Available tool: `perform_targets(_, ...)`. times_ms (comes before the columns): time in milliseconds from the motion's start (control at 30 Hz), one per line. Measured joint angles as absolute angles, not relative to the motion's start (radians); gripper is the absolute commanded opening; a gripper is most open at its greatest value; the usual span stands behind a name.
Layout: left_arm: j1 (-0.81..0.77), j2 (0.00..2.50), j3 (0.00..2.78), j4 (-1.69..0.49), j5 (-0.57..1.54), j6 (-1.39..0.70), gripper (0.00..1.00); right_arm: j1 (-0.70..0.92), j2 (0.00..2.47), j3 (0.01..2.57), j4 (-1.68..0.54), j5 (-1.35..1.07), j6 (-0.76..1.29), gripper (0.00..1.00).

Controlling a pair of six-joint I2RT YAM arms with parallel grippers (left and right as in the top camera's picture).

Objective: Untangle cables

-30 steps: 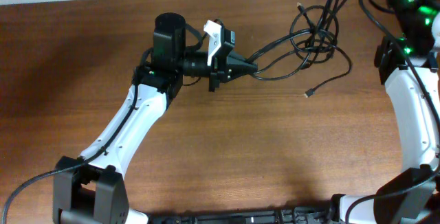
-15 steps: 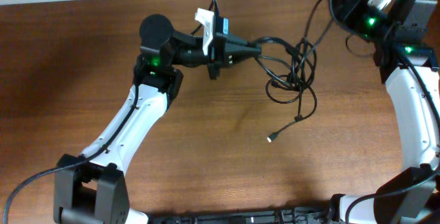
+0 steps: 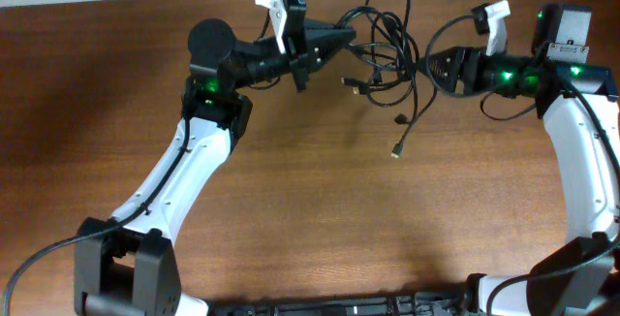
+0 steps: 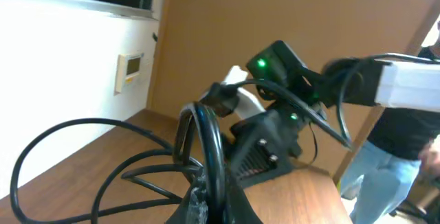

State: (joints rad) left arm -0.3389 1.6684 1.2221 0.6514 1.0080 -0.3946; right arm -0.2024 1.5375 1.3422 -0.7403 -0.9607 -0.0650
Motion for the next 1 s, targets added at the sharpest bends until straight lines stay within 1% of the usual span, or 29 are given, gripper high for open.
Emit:
perform_targets(67, -0.339, 1.668, 1.222, 0.649, 0.985, -0.413, 0.0, -0.198, 1.499, 1.342, -0.73, -0.995, -0.164, 0.74)
perform_targets(167, -0.339, 1.668, 1.222, 0.645, 0.966, -0.422, 0.0, -0.167, 1.431, 1.343, -0.685, -1.01, -0.251, 0.74)
perform_targets(233, -0.339, 1.668, 1.222, 0.65, 0.962, -0.448, 0.0, -0.122, 1.416, 1.343, -0.662, -1.016, -0.316, 0.69)
perform_targets(300, -0.34, 1.668, 1.222, 0.652, 0.965, -0.465, 0.0, -0.076, 1.417, 1.343, -0.644, -0.973, -0.351, 0.63)
perform_targets(400, -0.343, 1.67, 1.222, 0.686, 0.99, -0.473, 0.0, -0.046, 1.417, 1.343, -0.621, -0.9, -0.371, 0.6)
perform_targets(467, -0.347, 1.67, 1.222, 0.69, 1.007, -0.476, 0.0, -0.045, 1.417, 1.343, -0.616, -0.865, -0.374, 0.52)
perform_targets(500, -0.347, 1.67, 1.222, 0.69, 1.01, -0.476, 0.0, -0.045, 1.417, 1.343, -0.616, -0.851, -0.374, 0.42)
perform_targets(533, -0.347, 1.67, 1.222, 0.69, 1.013, -0.476, 0.0, -0.045, 1.417, 1.343, -0.616, -0.837, -0.376, 0.36)
perform_targets(567, -0.347, 1.67, 1.222, 0.69, 1.014, -0.476, 0.0, -0.045, 1.417, 1.343, -0.616, -0.826, -0.377, 0.24)
perform_targets(600, -0.347, 1.67, 1.222, 0.69, 1.015, -0.476, 0.0, -0.045, 1.417, 1.343, -0.616, -0.82, -0.377, 0.21)
perform_targets(700, -0.347, 1.67, 1.222, 0.692, 1.015, -0.477, 0.0, -0.045, 1.417, 1.343, -0.62, -0.812, -0.377, 0.17)
perform_targets(833, -0.347, 1.672, 1.222, 0.754, 1.003, -0.508, 0.0, -0.044, 1.417, 1.343, -0.646, -0.825, -0.378, 0.13)
perform_targets(1000, -0.355, 1.672, 1.222, 0.77, 0.989, -0.523, 0.0, -0.044, 1.417, 1.343, -0.651, -0.838, -0.378, 0.13)
